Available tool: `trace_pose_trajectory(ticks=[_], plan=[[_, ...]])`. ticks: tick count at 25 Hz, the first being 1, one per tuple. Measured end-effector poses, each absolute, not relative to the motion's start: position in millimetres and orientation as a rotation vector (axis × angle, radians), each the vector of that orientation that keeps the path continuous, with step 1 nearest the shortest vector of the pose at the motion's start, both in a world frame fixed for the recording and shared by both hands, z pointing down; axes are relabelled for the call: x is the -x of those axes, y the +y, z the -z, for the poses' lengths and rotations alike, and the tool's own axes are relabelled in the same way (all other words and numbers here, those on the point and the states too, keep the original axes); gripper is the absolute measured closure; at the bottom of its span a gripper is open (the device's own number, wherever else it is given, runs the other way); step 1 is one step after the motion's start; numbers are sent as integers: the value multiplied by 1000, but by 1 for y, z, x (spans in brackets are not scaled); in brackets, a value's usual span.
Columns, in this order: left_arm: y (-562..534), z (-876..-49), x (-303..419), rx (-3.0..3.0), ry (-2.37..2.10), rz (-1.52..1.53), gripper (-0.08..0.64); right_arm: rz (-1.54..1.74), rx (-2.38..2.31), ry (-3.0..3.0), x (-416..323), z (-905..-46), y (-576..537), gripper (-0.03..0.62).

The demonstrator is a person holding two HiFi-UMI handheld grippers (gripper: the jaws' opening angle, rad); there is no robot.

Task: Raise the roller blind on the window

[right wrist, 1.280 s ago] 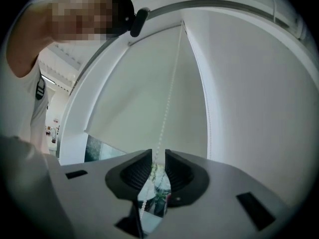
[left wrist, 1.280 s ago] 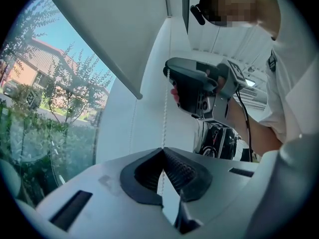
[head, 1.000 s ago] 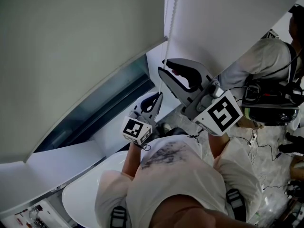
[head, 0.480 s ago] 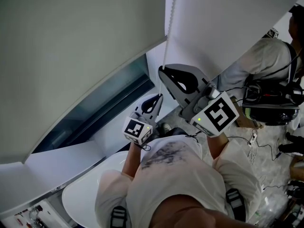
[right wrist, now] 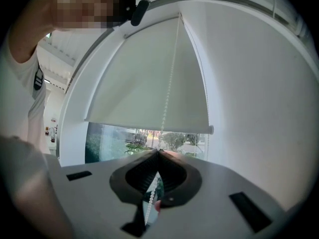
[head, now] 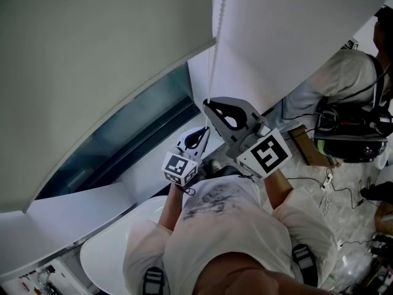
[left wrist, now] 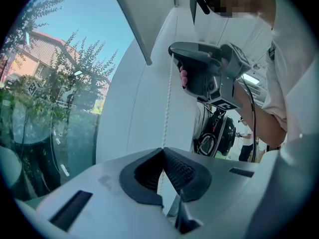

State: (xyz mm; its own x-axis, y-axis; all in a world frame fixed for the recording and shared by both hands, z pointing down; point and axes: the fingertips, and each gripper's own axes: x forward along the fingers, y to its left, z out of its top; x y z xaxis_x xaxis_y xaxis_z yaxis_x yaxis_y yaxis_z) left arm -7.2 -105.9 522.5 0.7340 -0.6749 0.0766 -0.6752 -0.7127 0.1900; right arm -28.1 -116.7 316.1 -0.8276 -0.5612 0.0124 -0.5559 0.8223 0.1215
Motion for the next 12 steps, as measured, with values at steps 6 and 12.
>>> trace_pose_trajectory(ticks=[6,12], plan=[[-106,-535,6,-2714,-1062,-9,554,150,-887,-2946,30,-330,-114,531],[-104,-558,0,-2682,-1051,-59,554,125,-895,-2940,24,-347,-115,531]])
